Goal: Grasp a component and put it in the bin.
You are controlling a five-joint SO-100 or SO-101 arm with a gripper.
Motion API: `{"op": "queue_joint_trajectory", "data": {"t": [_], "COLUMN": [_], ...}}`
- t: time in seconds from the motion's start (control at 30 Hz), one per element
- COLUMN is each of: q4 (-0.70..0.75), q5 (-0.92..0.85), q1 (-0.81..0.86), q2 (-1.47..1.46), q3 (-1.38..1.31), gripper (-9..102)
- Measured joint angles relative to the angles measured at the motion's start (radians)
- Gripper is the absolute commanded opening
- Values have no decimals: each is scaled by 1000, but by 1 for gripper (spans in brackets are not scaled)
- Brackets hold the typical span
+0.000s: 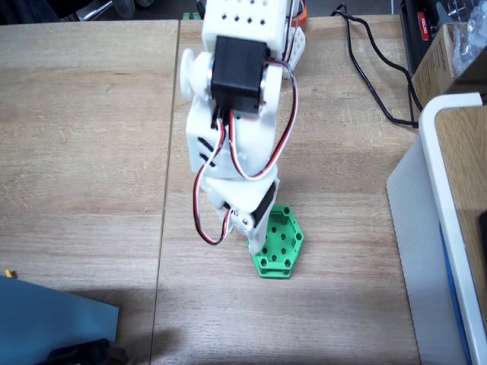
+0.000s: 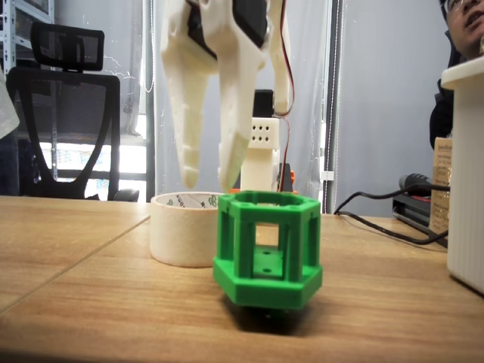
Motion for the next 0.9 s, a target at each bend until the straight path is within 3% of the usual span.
{"op": "queue_joint_trajectory", "data": {"t": [0.37,0.7,0.9], "q4": [6,201,244], "q5": [0,0,0], "q1": [-126,-133,-121], "q2": [63,66,66], "q3": [0,0,0], "gripper": [16,16,16]}}
